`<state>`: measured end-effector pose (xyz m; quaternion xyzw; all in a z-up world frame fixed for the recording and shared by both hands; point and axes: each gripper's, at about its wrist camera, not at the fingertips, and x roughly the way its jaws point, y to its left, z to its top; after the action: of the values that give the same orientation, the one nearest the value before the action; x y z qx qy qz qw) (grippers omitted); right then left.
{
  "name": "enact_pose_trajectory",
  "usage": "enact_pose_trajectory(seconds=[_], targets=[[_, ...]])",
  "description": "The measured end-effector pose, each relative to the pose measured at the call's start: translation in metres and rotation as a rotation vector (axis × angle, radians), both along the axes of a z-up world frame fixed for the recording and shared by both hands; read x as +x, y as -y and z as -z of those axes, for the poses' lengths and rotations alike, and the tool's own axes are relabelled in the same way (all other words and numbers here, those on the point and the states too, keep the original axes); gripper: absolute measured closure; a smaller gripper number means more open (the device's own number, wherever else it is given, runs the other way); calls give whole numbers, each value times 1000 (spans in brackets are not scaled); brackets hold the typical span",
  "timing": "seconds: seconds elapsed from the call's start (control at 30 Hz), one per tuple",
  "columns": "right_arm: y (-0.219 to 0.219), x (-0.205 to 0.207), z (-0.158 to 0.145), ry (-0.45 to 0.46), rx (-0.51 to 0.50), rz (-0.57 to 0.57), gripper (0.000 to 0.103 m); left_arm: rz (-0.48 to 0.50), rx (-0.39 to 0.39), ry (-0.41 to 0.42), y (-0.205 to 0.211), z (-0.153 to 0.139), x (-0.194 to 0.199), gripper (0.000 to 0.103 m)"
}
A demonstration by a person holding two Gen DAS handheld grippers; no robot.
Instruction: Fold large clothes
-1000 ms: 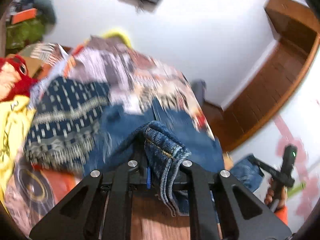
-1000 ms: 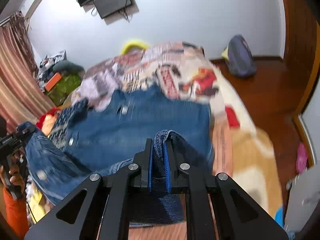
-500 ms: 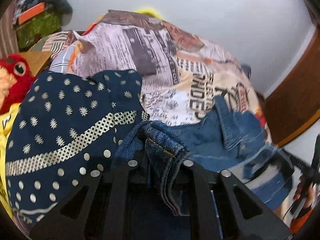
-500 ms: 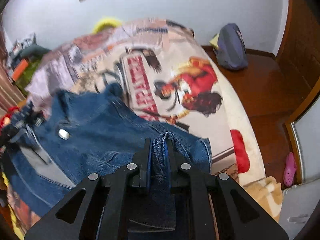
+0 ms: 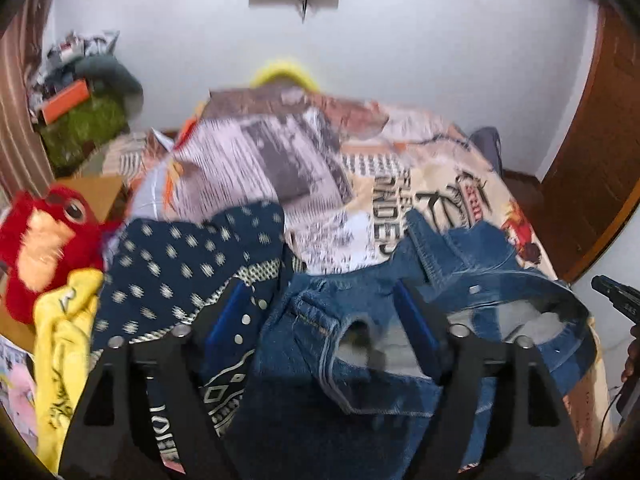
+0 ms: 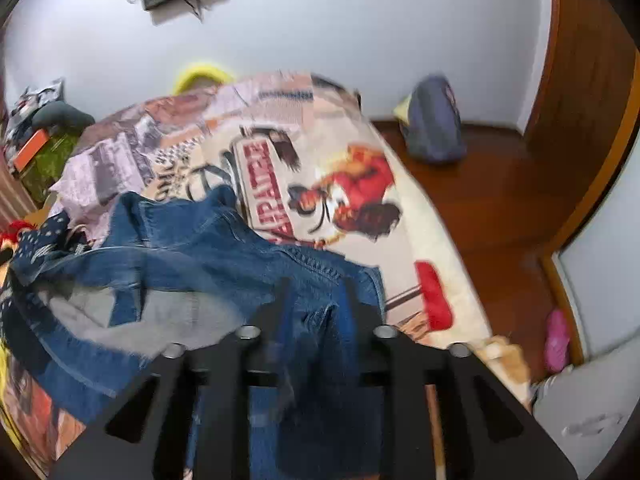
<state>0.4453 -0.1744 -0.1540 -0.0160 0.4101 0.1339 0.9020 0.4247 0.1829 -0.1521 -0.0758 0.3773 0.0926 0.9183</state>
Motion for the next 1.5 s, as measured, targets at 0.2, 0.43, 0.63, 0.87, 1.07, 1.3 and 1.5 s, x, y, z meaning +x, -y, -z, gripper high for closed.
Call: enact_pose_trajectory(seconds=[0.2,0.43,0.63,0.87,1.07,1.3,1.5], targets=[[-17,-52,-15,26,17,-181,58,160,12,-58,32,2,-26,23],[-50,-81,29,-114,24,-309,58,307,54,-239,76,67,-44,23],[-80,-78,72,-195,-25,-341,58,265,114,-242,77,102,-24,23],[-105,-9,69,-236,-45,-312,57,173,250,-218,60,93,44,23],[-97,42,42,-162,43,-83,57,-6,148,-173,20,62,90,23],[-107,12,26,-126,147,-129,56,-8,89,-115,8,40,66,23],[-127,-29,35,-132,90,-268,56,160,35,-168,44,61,29,22]])
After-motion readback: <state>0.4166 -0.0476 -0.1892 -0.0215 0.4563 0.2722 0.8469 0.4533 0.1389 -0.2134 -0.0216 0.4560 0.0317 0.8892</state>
